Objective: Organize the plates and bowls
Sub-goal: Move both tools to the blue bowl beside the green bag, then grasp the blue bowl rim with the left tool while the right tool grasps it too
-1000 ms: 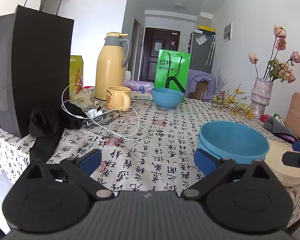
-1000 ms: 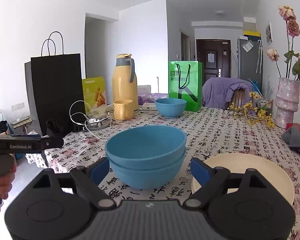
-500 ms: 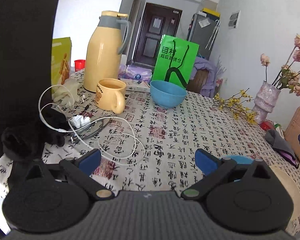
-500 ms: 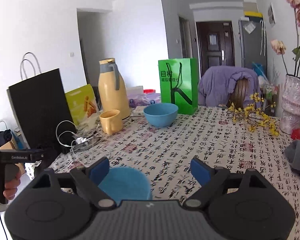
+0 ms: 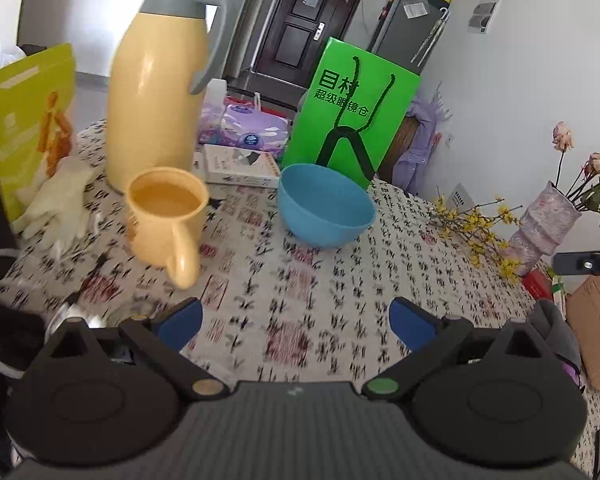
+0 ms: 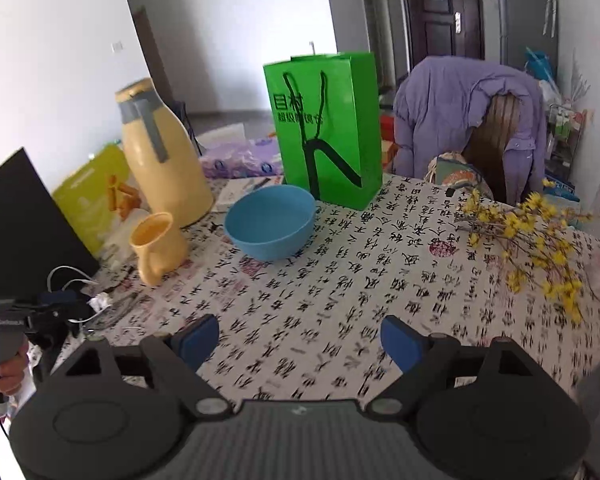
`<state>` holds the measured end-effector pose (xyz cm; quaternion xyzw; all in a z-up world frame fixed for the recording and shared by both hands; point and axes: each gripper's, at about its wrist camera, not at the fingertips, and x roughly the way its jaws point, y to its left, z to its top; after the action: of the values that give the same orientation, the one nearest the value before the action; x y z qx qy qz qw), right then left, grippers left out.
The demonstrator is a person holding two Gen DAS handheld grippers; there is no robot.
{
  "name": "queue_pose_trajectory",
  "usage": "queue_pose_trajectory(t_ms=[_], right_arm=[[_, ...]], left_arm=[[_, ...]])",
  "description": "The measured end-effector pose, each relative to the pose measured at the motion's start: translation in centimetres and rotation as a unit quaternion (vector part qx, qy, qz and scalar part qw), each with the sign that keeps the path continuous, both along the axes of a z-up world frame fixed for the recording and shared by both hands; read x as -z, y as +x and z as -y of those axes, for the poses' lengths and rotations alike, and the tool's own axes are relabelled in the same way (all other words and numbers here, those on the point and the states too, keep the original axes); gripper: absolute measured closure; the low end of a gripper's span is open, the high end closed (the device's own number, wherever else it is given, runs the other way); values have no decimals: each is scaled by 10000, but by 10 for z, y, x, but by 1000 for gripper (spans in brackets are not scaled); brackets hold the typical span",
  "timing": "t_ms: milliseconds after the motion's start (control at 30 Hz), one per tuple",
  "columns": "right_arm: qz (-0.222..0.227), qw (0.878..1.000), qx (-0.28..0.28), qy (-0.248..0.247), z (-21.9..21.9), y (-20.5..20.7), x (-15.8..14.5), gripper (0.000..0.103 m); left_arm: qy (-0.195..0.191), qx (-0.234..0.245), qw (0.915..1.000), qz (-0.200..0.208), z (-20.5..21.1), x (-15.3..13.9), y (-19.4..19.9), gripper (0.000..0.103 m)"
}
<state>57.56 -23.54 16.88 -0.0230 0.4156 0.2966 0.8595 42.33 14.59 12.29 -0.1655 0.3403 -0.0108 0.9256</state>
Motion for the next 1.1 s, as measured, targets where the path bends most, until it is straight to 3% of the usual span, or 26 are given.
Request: queue_pose_trajectory(t_ms=[167, 300, 467, 533, 667, 733, 833, 867, 933, 1100], right_arm=[[-134, 9993, -106, -333, -41, 81, 9, 15], [-239, 9991, -120, -317, -79, 140, 27, 16], [-385, 9981, 29, -482, -131, 195, 75, 26], [-502, 9973, 86, -537, -147, 210, 98, 35], [-704, 9962, 178, -480, -164, 227, 132, 47], [-707, 9960, 226, -503, -168, 230, 142, 68], [-788, 9955, 242, -465, -170, 234, 152, 89], [-815, 9955, 243, -425, -170, 235, 154, 91], [-827, 9958, 213, -337, -170, 234, 155, 95], [-601, 9966, 226, -519, -173, 225, 146, 96]], left_arm=[[25, 44, 9998, -187, -6, 6, 76, 5], [12, -34, 9990, -450, -12, 22, 147, 18], [-148, -490, 9936, -1002, -23, 56, 222, 34], [-218, -536, 9919, -1133, -24, 68, 240, 42], [-158, -543, 9906, -1247, -22, 85, 263, 54], [-157, -506, 9901, -1299, -19, 90, 269, 68], [-145, -491, 9893, -1362, -17, 96, 272, 77], [-183, -505, 9891, -1372, -17, 97, 272, 78], [-243, -433, 9892, -1376, -16, 97, 269, 91], [-155, -380, 9903, -1327, -6, 87, 263, 94]])
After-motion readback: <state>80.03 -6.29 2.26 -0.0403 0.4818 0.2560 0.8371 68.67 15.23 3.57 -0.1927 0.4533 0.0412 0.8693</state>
